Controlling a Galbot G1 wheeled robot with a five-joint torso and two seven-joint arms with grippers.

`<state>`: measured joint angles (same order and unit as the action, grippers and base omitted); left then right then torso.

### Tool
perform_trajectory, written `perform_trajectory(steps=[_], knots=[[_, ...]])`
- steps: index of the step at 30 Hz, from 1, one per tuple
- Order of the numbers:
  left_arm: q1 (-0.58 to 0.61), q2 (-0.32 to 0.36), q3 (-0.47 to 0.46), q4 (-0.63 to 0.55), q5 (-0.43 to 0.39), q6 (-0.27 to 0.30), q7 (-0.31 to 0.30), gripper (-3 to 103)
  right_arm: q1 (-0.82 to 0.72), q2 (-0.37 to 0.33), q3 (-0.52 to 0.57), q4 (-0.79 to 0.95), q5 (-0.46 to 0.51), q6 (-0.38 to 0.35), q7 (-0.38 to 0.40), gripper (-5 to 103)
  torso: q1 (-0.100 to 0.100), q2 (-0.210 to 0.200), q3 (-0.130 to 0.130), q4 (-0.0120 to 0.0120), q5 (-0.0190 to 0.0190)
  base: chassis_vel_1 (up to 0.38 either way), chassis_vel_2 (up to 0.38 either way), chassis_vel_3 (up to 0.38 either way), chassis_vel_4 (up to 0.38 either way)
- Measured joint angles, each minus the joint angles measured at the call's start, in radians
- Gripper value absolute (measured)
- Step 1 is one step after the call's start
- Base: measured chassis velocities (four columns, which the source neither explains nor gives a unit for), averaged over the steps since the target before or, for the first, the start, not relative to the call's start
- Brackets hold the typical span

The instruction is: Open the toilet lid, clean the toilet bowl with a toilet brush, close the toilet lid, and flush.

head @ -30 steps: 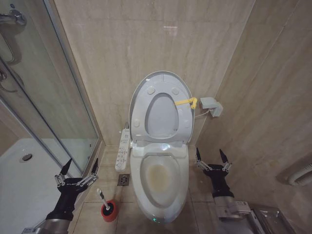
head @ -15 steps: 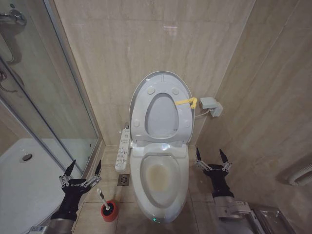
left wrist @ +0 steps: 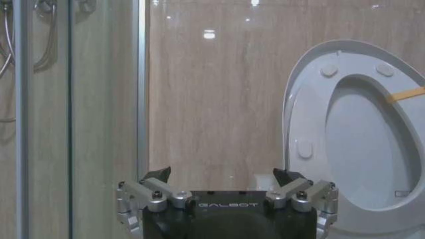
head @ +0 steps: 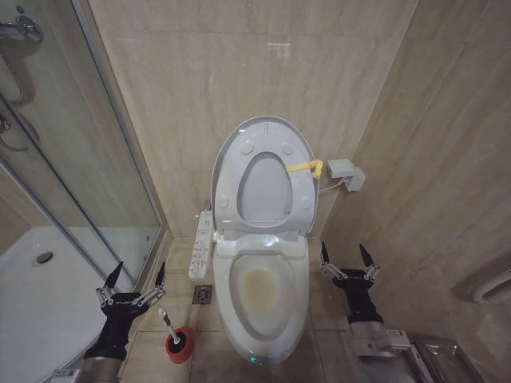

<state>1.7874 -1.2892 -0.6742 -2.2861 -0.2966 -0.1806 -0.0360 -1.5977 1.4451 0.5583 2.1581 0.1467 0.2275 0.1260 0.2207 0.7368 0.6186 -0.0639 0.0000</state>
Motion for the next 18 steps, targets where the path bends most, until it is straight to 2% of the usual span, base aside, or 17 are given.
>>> perform_trajectory(steps=[18], knots=[[0.0,-0.001,0.007,0.002,0.013,0.001,-0.003,100,0.0,0.0,0.0,0.0,0.0,0.0,0.0,100,0.0,0.0,0.0,0.0,0.0,0.0,0.0,0.0,0.0]])
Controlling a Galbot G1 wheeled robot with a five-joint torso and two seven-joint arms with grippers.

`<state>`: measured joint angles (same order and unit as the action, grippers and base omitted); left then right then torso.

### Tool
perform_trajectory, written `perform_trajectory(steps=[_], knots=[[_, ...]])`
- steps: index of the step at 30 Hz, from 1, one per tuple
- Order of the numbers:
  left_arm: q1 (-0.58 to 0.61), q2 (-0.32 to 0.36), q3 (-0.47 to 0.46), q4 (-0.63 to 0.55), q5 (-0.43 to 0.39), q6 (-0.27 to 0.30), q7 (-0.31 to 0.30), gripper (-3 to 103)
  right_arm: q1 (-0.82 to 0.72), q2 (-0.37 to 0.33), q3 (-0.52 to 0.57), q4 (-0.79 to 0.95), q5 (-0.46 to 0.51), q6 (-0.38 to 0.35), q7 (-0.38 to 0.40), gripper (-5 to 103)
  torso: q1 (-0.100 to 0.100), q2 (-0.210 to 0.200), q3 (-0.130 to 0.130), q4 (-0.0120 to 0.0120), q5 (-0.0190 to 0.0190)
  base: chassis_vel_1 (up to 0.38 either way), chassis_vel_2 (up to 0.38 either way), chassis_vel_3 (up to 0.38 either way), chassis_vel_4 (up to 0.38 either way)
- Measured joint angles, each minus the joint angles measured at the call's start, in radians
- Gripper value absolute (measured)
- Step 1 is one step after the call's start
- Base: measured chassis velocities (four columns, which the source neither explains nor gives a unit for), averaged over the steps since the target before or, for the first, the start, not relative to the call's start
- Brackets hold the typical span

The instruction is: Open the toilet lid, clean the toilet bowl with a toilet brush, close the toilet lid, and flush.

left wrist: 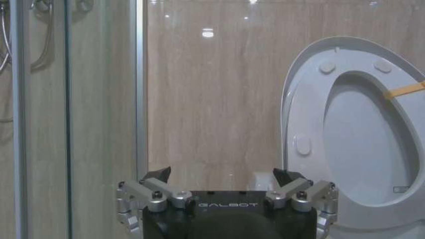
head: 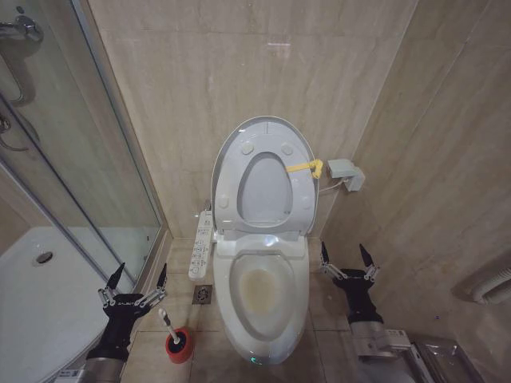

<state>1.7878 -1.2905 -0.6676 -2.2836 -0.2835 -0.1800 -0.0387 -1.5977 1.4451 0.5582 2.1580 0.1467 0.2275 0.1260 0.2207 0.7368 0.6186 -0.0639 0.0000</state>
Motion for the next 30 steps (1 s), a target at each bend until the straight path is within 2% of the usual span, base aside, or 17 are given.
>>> perform_trajectory(steps=[30], knots=[[0.0,0.0,0.0,0.0,-0.001,0.0,0.0,100,0.0,0.0,0.0,0.0,0.0,0.0,0.0,100,0.0,0.0,0.0,0.0,0.0,0.0,0.0,0.0,0.0]])
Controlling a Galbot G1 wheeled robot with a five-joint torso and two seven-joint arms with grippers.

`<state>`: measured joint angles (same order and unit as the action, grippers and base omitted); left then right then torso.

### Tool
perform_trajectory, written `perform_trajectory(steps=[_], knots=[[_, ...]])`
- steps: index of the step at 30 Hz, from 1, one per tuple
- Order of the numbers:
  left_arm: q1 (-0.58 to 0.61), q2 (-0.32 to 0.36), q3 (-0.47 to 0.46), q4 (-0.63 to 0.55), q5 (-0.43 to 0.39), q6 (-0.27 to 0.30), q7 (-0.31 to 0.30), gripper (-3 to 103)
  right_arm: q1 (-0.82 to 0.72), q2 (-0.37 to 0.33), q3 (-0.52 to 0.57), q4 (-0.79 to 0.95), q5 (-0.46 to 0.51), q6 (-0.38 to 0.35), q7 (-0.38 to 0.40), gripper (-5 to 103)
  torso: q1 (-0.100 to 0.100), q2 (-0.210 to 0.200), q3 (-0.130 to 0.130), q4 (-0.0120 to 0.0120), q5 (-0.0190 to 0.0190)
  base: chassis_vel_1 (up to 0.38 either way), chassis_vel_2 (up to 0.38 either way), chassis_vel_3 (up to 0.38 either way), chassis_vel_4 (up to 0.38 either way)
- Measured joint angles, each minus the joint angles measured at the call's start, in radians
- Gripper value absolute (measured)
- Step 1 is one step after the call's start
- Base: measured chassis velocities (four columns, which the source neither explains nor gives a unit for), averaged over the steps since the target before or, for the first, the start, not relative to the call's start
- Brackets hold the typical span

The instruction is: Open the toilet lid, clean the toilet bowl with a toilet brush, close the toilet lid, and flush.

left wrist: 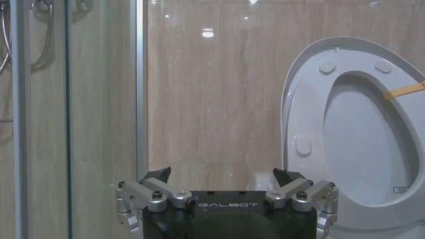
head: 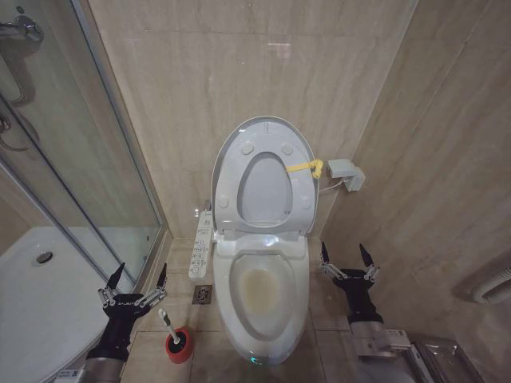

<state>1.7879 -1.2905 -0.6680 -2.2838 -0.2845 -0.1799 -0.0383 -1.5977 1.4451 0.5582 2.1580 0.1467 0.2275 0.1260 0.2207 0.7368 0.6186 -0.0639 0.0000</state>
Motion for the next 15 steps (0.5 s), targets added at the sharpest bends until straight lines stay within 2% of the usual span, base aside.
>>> perform_trajectory(steps=[15], knots=[[0.0,0.0,0.0,0.0,0.0,0.0,0.0,100,0.0,0.0,0.0,0.0,0.0,0.0,0.0,100,0.0,0.0,0.0,0.0,0.0,0.0,0.0,0.0,0.0]])
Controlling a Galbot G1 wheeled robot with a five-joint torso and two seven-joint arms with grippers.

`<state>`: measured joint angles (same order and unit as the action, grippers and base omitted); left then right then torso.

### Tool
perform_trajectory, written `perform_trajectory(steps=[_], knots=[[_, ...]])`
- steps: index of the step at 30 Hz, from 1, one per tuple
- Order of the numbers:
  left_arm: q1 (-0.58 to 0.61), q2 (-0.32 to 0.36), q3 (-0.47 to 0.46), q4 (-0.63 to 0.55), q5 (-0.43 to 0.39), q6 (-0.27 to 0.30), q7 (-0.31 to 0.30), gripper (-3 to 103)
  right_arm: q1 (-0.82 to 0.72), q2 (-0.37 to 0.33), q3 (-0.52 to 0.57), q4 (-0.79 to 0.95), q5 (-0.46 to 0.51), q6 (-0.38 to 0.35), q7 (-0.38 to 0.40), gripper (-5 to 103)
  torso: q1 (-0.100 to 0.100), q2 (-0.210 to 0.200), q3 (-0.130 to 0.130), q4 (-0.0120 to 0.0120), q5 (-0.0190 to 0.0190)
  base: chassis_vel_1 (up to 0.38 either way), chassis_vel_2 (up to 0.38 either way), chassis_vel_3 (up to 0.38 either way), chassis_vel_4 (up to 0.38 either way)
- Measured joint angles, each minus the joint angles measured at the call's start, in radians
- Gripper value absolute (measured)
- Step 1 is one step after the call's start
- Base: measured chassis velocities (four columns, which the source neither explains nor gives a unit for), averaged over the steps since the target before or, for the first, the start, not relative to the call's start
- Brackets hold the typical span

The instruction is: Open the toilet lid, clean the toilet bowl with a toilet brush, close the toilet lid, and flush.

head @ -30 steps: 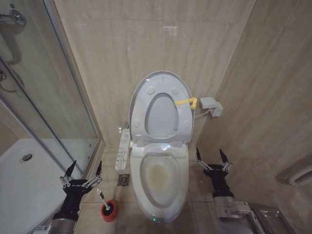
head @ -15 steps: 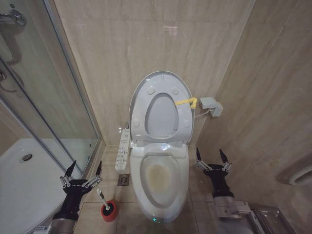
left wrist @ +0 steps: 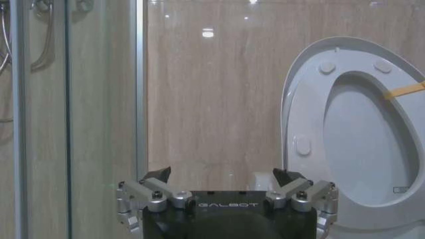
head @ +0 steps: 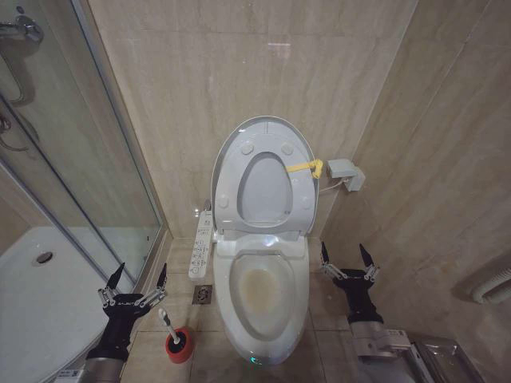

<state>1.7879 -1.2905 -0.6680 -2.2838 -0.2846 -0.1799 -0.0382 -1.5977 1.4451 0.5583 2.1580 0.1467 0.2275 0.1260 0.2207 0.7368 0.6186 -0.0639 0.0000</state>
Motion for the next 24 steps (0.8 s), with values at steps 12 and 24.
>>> perform_trajectory(steps=[12,24], knots=[[0.0,0.0,0.0,0.0,0.0,0.0,0.0,100,0.0,0.0,0.0,0.0,0.0,0.0,0.0,100,0.0,0.0,0.0,0.0,0.0,0.0,0.0,0.0,0.0],[0.0,0.0,0.0,0.0,0.0,0.0,0.0,100,0.0,0.0,0.0,0.0,0.0,0.0,0.0,100,0.0,0.0,0.0,0.0,0.0,0.0,0.0,0.0,0.0]])
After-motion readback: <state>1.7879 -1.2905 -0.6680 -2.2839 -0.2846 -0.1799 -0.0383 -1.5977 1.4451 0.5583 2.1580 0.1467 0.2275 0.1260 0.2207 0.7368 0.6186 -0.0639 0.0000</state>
